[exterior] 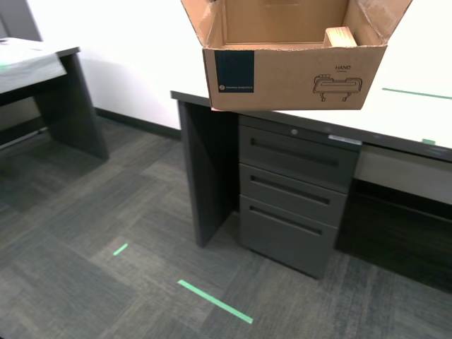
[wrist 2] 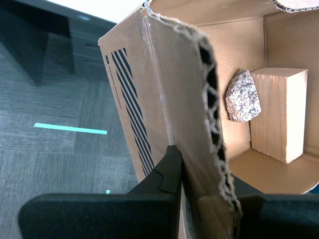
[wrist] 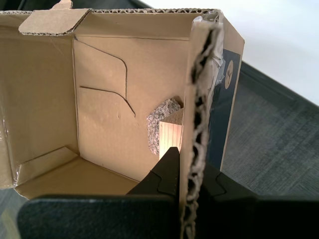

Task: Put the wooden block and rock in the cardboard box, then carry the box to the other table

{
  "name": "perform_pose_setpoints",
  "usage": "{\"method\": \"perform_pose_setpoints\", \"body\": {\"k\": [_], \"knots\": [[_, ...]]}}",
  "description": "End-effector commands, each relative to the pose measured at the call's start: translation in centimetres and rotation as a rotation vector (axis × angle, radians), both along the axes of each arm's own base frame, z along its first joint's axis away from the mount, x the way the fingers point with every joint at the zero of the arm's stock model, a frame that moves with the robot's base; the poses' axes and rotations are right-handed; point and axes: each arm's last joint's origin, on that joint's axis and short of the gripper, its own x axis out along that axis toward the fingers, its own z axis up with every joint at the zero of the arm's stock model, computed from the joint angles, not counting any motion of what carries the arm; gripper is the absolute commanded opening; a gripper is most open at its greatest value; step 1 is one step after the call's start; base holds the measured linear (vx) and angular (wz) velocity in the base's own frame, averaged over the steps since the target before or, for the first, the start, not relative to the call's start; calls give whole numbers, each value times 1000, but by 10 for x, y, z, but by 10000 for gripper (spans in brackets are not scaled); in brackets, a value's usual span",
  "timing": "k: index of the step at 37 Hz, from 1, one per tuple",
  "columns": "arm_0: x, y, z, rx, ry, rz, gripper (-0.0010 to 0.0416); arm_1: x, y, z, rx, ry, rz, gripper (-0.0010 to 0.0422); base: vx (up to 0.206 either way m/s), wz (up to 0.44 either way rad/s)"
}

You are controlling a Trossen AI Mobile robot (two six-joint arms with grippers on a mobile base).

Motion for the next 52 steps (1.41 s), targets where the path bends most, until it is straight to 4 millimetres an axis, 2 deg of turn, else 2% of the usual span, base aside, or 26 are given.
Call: {"method": "perform_pose_setpoints", "body": {"k": [1,52], "knots": [[0,2,1,31,-3,16,-1,0,-3,2,-23,-16,-29,-1,-34,277],[-2,2,0,41,40,-12,-1,1,-3,3,-21,-50,-62,-1,0,286]]}}
